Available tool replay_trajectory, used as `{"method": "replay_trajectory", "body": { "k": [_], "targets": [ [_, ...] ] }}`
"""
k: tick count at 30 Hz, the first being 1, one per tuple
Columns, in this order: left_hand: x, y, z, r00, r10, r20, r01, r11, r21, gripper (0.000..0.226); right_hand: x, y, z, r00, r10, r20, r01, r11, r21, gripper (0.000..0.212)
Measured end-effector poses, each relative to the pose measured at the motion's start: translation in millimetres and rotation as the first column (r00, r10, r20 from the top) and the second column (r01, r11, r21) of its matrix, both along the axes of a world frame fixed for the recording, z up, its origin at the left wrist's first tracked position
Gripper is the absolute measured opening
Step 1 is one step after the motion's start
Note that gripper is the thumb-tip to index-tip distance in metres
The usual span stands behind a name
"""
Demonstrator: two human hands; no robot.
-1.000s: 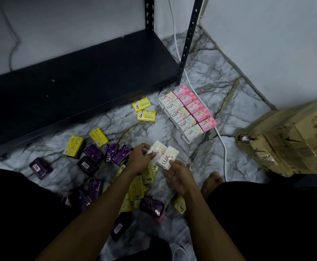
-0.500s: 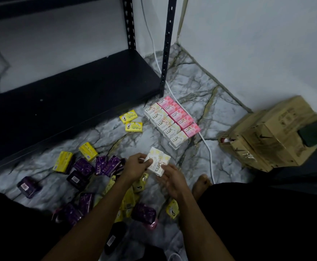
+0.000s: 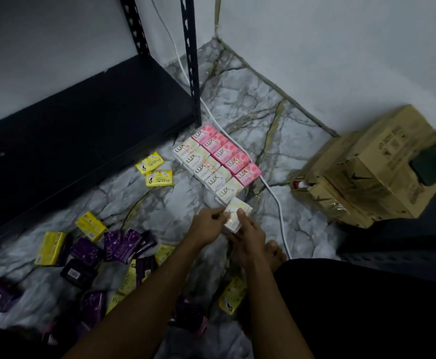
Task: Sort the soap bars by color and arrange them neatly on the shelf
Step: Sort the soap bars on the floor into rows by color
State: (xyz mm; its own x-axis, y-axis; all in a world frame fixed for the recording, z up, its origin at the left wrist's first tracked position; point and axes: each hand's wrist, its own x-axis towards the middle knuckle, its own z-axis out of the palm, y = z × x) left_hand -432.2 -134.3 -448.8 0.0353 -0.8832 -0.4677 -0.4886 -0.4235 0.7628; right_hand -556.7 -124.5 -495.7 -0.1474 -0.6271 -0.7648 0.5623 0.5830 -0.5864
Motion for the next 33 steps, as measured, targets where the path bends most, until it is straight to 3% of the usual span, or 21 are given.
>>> {"method": "replay_trajectory", "body": {
  "k": [6, 9, 13, 16, 22, 27, 33],
  "targets": [
    [2, -47, -20, 0.959, -0.092, 0.267, 0.130, 0.984, -0.126, 0.040, -26, -45, -40, 0.972, -0.042, -0.233, 0.066, 0.994, 0.093, 0.032],
    [6, -63, -34, 0.894, -0.164, 0.417, 0.247, 0.957, -0.154, 0.044, -23, -58, -55, 0.947, 0.036, -0.318, -0.002, 0.994, 0.108, 0.040],
    [4, -70, -46, 0.796, -0.241, 0.555, 0.386, 0.909, -0.158, 0.046, -4, -64, -59, 0.831, 0.098, -0.547, -0.026, 0.990, 0.138, 0.048],
    [3, -68, -53, 0.779, -0.229, 0.584, 0.403, 0.896, -0.186, 0.046, 7, -67, -55, 0.656, 0.275, -0.703, -0.116, 0.957, 0.267, 0.054],
    [8, -69, -58, 0.770, -0.235, 0.593, 0.423, 0.884, -0.199, 0.046, -3, -63, -49, 0.664, 0.165, -0.730, -0.121, 0.986, 0.113, 0.034],
    [8, -70, -55, 0.738, -0.272, 0.617, 0.452, 0.879, -0.153, 0.046, -3, -70, -44, 0.631, 0.265, -0.729, -0.213, 0.963, 0.166, 0.034],
    [8, -70, -57, 0.742, -0.297, 0.601, 0.455, 0.881, -0.127, 0.047, 13, -75, -45, 0.572, 0.296, -0.765, -0.189, 0.955, 0.228, 0.040]
  ]
}}
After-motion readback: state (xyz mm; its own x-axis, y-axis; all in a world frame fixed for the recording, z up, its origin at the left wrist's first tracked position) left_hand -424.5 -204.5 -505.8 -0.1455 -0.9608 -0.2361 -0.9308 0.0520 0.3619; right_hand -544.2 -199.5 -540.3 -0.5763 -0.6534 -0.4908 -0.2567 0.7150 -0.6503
